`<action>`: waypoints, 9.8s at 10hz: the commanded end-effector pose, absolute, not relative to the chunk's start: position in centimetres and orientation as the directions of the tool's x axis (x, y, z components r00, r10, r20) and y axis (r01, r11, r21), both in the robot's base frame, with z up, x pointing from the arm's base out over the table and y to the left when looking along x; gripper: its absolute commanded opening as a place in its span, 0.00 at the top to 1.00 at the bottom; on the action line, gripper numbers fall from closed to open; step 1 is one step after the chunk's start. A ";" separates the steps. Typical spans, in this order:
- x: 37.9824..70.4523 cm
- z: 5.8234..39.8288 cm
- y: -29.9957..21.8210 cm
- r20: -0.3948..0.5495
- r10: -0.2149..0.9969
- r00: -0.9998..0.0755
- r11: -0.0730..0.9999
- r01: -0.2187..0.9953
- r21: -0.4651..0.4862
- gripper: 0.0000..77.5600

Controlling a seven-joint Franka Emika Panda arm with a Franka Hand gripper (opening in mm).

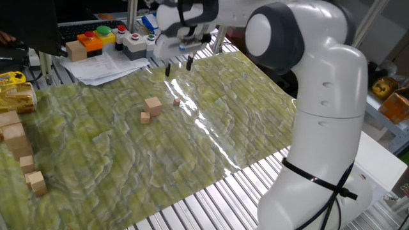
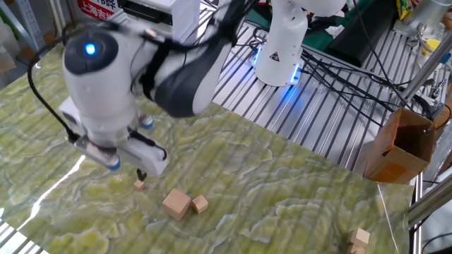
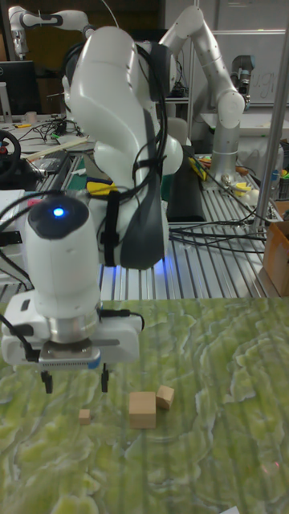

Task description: Pick up the small block on the left and move it to the right

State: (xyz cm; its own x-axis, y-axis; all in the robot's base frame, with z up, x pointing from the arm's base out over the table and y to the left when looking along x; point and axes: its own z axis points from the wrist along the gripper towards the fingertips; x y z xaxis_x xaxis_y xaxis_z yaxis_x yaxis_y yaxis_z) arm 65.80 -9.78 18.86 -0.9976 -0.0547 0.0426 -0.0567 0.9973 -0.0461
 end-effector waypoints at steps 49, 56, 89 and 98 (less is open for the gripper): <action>63.2 7.1 -10.7 0.062 -0.087 -0.994 0.996 -0.088 -0.016 0.00; 63.2 7.1 -10.7 0.062 -0.087 -0.994 0.996 -0.088 -0.016 0.98; 59.7 15.6 8.7 0.237 0.401 -0.885 0.867 0.450 0.212 0.98; 61.7 11.1 10.0 0.212 0.514 -0.831 0.808 0.553 0.206 0.98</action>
